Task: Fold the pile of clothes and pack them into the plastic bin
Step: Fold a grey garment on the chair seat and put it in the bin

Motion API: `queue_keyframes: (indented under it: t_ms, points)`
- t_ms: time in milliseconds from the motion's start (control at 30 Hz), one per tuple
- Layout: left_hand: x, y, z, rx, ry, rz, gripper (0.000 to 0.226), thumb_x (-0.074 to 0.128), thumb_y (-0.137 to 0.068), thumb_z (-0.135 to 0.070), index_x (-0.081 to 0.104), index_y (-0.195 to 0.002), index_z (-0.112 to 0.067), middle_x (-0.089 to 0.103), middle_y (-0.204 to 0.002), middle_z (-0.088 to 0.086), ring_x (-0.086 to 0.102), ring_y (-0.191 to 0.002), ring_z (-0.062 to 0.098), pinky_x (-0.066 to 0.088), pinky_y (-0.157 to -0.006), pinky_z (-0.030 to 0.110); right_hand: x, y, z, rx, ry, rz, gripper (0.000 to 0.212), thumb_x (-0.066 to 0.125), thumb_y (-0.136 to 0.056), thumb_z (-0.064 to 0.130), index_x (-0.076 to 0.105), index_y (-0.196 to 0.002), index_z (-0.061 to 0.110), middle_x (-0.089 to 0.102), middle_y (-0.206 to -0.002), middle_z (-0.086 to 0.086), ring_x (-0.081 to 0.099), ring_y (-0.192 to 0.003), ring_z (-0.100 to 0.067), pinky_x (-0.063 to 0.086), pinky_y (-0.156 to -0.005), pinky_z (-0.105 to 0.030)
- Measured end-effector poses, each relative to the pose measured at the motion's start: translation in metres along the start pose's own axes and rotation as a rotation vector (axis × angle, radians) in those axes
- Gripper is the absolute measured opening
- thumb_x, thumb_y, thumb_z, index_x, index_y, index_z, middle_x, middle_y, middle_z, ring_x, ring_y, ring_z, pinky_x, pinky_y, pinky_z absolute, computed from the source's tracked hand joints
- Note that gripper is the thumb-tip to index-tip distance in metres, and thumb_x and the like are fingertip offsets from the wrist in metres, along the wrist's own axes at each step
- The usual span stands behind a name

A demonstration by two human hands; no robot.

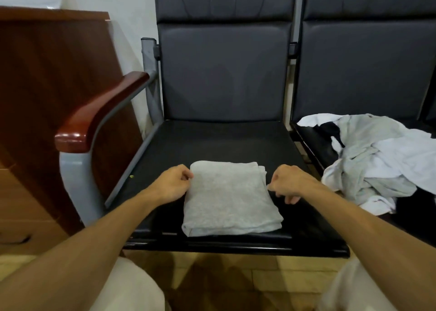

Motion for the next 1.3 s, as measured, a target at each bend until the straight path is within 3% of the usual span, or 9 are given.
queue_keyframes:
  t_ms: [67,133,267,433,600,800,933,1000,1300]
  points:
    - [-0.002,-0.005,0.011,-0.108,-0.095,-0.015,0.011,0.051,-0.095,-0.021,0.058,-0.089,-0.015,0.063,-0.105,0.010,0.060,-0.096,0.024,0.045,-0.077,0.033,0.004,-0.006,0.004,0.015,0.045,-0.007,0.015,0.056,-0.086,0.020,0.067,-0.084,0.009,0.071,-0.078,-0.004,0.071,-0.060,-0.018,0.062,-0.064,-0.034]
    - [0.001,-0.010,0.016,-0.184,-0.184,0.068,0.039,0.046,-0.097,-0.041,0.062,-0.087,-0.007,0.062,-0.115,0.022,0.060,-0.102,0.034,0.047,-0.082,0.038,0.005,-0.010,0.009,0.037,0.089,-0.030,0.014,0.056,-0.085,0.018,0.064,-0.077,0.010,0.069,-0.071,-0.004,0.070,-0.058,-0.017,0.061,-0.065,-0.031]
    - [0.010,-0.007,0.006,-0.186,-0.130,0.269,0.050,0.039,-0.092,-0.064,0.057,-0.092,-0.017,0.059,-0.101,-0.002,0.054,-0.083,0.012,0.038,-0.067,0.026,0.009,-0.022,0.014,0.075,0.073,0.005,0.016,0.065,-0.085,0.026,0.061,-0.081,0.010,0.068,-0.075,-0.002,0.070,-0.062,-0.017,0.060,-0.066,-0.029]
    - [0.016,-0.006,-0.010,-0.124,0.163,0.199,0.012,0.062,-0.091,-0.031,0.053,-0.086,-0.025,0.054,-0.086,-0.012,0.052,-0.075,0.002,0.038,-0.057,0.018,0.018,-0.028,0.022,0.060,0.000,0.131,0.043,0.079,-0.076,0.043,0.048,-0.088,0.014,0.055,-0.077,0.001,0.056,-0.063,-0.012,0.043,-0.054,-0.022]
    - [0.018,0.003,-0.019,-0.353,0.659,0.199,0.014,0.061,-0.088,-0.008,0.059,-0.100,-0.002,0.065,-0.099,0.011,0.065,-0.084,0.021,0.052,-0.064,0.031,0.026,-0.032,0.028,0.032,-0.088,0.186,0.054,0.080,-0.076,0.036,0.056,-0.115,0.007,0.063,-0.111,-0.007,0.061,-0.093,-0.020,0.053,-0.087,-0.032]
    - [0.017,0.023,-0.024,-0.527,0.907,0.277,0.022,0.071,-0.085,-0.018,0.062,-0.099,-0.005,0.069,-0.089,0.014,0.067,-0.081,0.027,0.054,-0.063,0.038,0.027,-0.024,0.034,-0.020,-0.403,0.200,0.021,0.060,-0.093,0.032,0.058,-0.107,0.016,0.061,-0.113,-0.002,0.059,-0.104,-0.020,0.049,-0.092,-0.035]
    - [0.005,0.032,-0.029,-0.459,0.947,0.176,0.035,0.064,-0.091,-0.024,0.054,-0.121,-0.009,0.066,-0.095,0.013,0.065,-0.079,0.026,0.052,-0.054,0.035,0.025,-0.015,0.039,-0.076,-0.580,0.127,0.049,0.054,-0.092,0.044,0.051,-0.131,0.015,0.057,-0.129,-0.004,0.058,-0.113,-0.023,0.048,-0.099,-0.044]
    - [-0.008,0.040,-0.033,-0.366,0.998,0.136,0.026,0.058,-0.095,-0.023,0.055,-0.120,-0.018,0.066,-0.093,0.009,0.065,-0.078,0.023,0.051,-0.054,0.032,0.020,0.000,0.043,-0.141,-0.697,0.087,0.041,0.054,-0.095,0.038,0.051,-0.129,0.016,0.060,-0.126,-0.004,0.060,-0.110,-0.022,0.049,-0.099,-0.044]
    - [-0.112,0.098,-0.004,-0.014,0.993,-0.120,0.036,0.053,-0.098,-0.028,0.049,-0.133,-0.030,0.065,-0.119,0.003,0.065,-0.105,0.024,0.054,-0.085,0.041,-0.029,0.079,0.135,-0.526,-0.890,0.118,0.038,0.056,-0.096,0.015,0.051,-0.130,0.031,0.065,-0.118,0.007,0.065,-0.103,-0.014,0.053,-0.079,-0.029]
Point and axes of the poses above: each hand's wrist, its own y-axis away from the middle knuckle, its own x-axis out of the palm, z = x × y, the point moved 3 cm from there along -y, towards the middle knuckle
